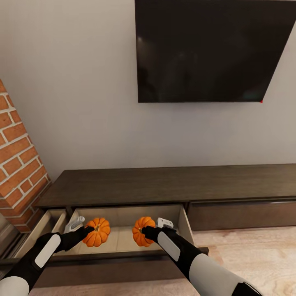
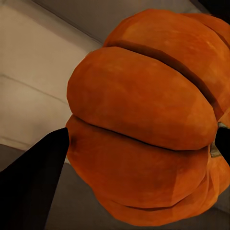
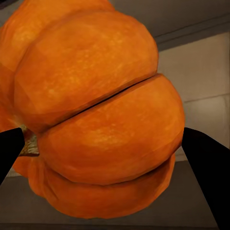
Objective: Place each of the two pumpkins and all three candles from the living room inside a cabinet in the living room (use any cabinet), then make sure every cabinet is closed, and position the cauldron so it is next to a table in the living room.
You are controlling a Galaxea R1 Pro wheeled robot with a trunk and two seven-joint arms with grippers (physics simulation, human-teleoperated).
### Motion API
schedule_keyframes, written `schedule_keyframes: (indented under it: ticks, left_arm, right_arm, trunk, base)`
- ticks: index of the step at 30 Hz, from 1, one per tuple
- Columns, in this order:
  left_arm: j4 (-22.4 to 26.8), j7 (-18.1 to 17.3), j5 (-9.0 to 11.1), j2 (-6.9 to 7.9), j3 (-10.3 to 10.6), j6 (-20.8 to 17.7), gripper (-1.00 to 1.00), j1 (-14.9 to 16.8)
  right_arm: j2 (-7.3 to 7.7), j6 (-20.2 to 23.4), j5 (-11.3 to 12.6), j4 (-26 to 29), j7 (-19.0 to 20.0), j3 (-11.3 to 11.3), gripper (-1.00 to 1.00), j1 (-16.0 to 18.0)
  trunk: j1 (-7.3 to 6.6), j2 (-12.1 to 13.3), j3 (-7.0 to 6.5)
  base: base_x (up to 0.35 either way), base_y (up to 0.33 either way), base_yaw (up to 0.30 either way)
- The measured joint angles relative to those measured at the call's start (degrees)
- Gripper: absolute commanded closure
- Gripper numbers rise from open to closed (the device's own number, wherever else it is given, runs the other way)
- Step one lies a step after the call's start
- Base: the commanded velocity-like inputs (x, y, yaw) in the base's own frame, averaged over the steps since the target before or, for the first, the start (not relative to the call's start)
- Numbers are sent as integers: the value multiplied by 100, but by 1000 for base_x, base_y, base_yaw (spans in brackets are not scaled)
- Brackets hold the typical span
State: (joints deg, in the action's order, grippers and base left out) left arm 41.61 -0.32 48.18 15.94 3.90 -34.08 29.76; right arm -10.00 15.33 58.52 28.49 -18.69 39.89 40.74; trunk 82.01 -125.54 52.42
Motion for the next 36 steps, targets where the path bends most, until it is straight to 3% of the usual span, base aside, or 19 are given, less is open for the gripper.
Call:
schedule_keyframes:
  ticks: [11, 36]
  left_arm:
    - [0, 0, 7, 0, -2, 0, 100, 0]
    - [18, 6, 2, 0, 2, -9, 100, 1]
  right_arm:
    - [0, -13, 1, 0, 0, 0, 100, -1]
    - [0, -8, -1, 2, -23, 1, 100, 1]
  trunk:
    - [242, -441, 197]
    - [241, -443, 198]
  base:
    - [0, 0, 0]
    - [75, 0, 0]
